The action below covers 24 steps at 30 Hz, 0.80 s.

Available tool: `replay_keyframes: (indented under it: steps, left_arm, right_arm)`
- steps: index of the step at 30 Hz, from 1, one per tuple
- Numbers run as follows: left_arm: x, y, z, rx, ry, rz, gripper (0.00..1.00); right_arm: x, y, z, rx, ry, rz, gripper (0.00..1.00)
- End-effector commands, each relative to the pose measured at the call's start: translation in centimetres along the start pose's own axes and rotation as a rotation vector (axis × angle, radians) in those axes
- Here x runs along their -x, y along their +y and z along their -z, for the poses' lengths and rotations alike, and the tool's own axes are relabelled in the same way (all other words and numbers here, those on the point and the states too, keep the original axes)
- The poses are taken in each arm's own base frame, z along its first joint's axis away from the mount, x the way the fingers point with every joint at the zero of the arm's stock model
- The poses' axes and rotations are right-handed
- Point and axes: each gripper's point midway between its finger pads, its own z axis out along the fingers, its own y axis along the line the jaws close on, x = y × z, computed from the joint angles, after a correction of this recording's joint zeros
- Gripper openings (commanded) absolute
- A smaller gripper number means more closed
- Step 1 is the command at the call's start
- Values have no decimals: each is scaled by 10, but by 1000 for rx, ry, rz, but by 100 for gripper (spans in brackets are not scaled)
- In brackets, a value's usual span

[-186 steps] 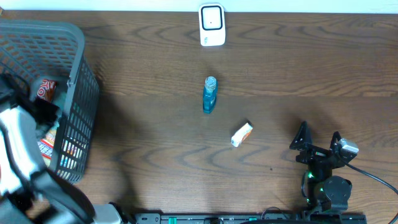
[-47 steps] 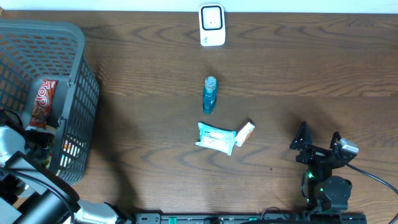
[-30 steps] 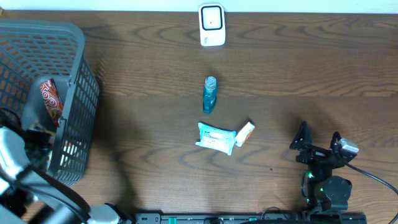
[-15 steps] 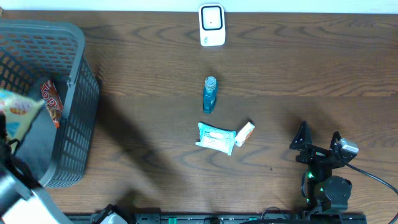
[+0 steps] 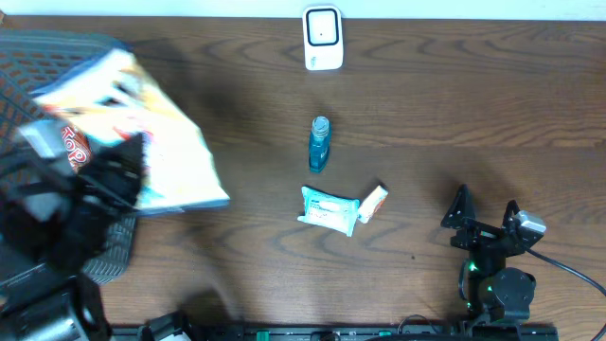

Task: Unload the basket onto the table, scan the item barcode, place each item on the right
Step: 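Carry the yellow snack bag to the scanner and place it down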

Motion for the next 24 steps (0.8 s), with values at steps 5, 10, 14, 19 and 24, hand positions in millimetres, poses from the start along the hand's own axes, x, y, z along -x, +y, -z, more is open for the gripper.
replay_keyframes:
  steps: [5,10,14,19,24]
  left_arm:
    - [-64,46,-48,227,211,-183,7]
    - [-101,76,-98,403,332,-291,7]
    - [-137,95,-155,472,446,-356,7]
    - [-165,123,-200,537,500,-283,8]
    - [-189,154,-223,619,536,-184,7]
  right_arm:
    - [0,-3,0,-11,-4,-14,99]
    - [0,-3,0,-11,-4,-14,99]
    - [0,-3,0,-11,-4,-14,99]
    - [0,-3,0,-11,-4,-14,99]
    - [0,-3,0,-11,-4,-14,99]
